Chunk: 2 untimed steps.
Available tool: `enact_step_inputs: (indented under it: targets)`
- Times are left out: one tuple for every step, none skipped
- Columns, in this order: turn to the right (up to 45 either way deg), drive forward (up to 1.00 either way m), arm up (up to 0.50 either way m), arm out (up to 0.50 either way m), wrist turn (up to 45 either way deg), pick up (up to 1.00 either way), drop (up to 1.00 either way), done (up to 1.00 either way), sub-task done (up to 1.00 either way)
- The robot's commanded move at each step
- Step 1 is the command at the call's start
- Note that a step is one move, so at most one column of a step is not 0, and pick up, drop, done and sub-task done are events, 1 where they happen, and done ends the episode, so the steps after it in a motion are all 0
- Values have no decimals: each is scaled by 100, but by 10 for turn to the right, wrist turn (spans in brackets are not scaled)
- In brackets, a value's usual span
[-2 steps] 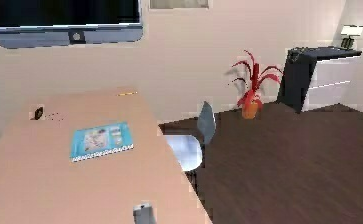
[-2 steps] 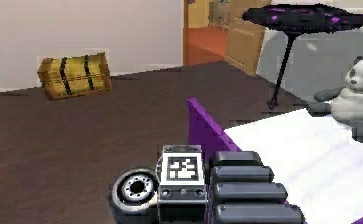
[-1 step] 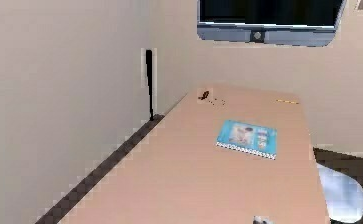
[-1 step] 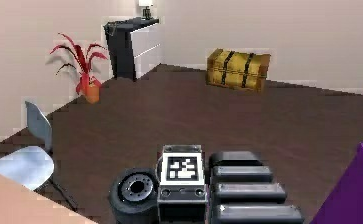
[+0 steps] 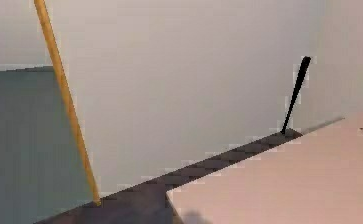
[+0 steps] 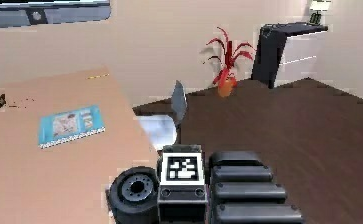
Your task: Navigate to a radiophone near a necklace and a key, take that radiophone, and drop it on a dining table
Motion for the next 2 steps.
enact_step_inputs:
  targets:
    - [-240, 0, 0, 0, 0, 0, 0, 0, 0]
    - [0, 20, 0, 0, 0, 0, 0, 0, 0]
